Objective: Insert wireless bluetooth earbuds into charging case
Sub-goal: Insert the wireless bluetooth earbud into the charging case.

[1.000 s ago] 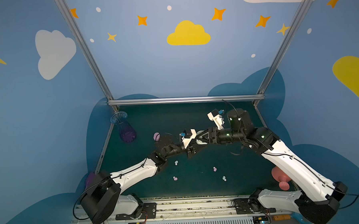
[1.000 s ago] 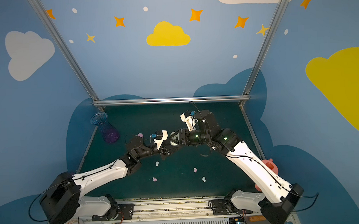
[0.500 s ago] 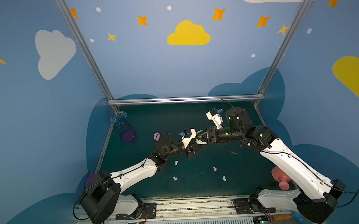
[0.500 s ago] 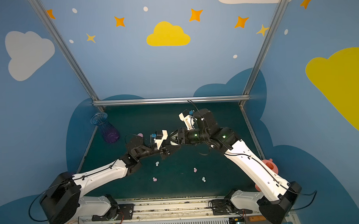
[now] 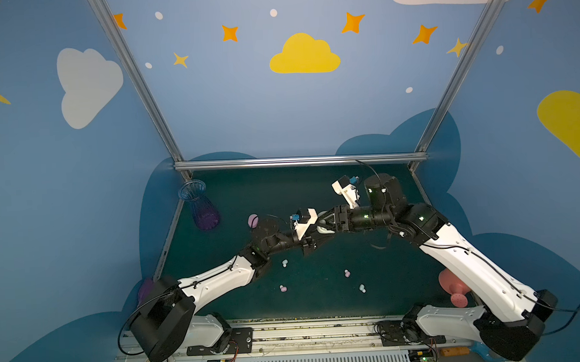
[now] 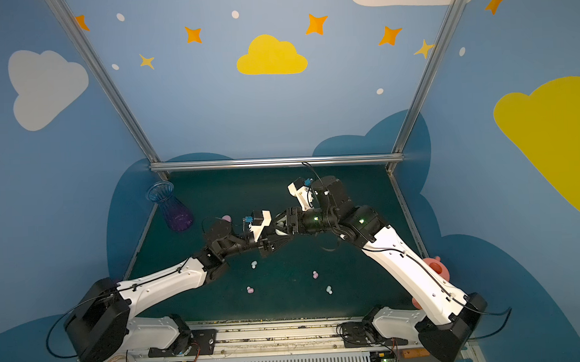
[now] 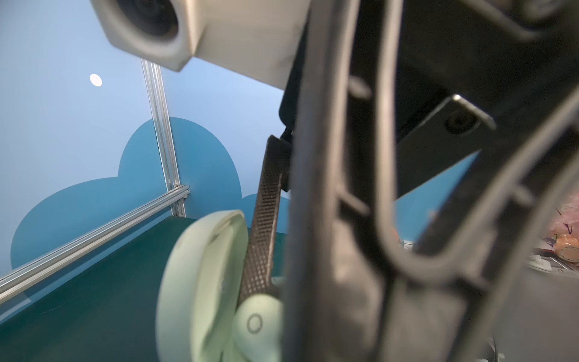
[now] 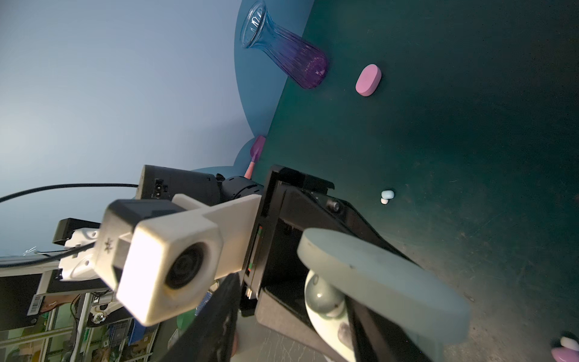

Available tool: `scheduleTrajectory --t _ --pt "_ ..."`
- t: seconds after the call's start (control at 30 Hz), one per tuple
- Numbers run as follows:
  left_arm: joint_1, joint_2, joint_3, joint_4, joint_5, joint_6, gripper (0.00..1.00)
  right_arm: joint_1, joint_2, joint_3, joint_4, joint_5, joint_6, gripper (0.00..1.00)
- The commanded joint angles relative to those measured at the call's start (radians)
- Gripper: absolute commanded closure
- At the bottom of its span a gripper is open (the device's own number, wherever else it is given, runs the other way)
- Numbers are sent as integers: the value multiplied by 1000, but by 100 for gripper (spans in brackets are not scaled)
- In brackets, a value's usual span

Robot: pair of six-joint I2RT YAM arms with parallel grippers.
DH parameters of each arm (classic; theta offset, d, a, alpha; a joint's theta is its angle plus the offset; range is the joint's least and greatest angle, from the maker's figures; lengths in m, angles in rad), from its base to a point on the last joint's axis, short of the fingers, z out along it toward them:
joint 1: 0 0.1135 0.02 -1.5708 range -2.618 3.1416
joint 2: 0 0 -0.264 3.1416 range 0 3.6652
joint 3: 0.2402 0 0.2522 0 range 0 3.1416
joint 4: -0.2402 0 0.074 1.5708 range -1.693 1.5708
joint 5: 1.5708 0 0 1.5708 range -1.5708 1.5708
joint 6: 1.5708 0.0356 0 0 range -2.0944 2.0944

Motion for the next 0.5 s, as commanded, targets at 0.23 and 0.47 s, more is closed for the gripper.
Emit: scheduleTrajectory --t 0.23,0.47 --pt "4 -31 26 52 -8 1 82 8 -28 14 -53 37 -30 43" --pt "4 -31 32 51 -3 -1 82 6 -35 34 -108 81 -49 39"
